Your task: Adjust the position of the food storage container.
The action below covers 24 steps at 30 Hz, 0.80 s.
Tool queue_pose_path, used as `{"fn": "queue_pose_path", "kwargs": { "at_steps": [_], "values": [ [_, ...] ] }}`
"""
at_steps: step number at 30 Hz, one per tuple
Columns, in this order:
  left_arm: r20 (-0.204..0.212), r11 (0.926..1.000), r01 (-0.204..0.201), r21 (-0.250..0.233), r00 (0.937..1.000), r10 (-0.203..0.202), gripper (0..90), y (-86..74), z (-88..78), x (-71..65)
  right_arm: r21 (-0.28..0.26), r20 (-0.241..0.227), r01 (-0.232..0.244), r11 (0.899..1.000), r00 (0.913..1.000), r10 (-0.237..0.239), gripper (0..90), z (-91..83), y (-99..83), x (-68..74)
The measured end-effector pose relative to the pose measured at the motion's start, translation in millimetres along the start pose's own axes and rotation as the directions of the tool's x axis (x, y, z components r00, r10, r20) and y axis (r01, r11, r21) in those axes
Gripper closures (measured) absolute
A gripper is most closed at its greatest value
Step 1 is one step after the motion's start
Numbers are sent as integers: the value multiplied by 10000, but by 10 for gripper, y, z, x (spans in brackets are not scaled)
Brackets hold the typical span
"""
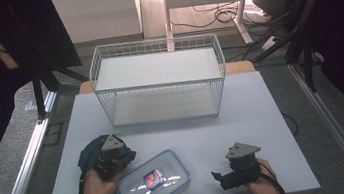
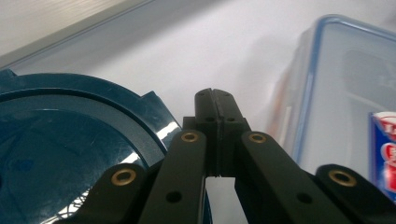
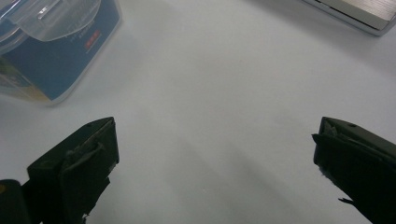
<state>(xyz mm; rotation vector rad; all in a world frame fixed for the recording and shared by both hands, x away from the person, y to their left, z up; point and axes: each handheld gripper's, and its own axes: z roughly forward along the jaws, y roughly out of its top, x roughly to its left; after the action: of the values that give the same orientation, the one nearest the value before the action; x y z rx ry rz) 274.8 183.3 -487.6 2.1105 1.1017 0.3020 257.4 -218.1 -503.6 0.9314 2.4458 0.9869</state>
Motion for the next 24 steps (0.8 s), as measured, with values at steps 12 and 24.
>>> {"fn": "queue_pose_path", "kwargs": {
  "at_steps": [12, 24],
  "values": [
    [-580, 9980, 307, -547, 9977, -339, 900, -197, -219, 109, -279, -107, -142, 9995, 9998, 139, 0, 11, 1, 5],
    [-369, 9841, 1149, -1352, 9920, -1209, 900, -882, -751, -120, -660, -449, -483, 9966, 9980, 454, 0, 61, 51, 59]
  ]
}}
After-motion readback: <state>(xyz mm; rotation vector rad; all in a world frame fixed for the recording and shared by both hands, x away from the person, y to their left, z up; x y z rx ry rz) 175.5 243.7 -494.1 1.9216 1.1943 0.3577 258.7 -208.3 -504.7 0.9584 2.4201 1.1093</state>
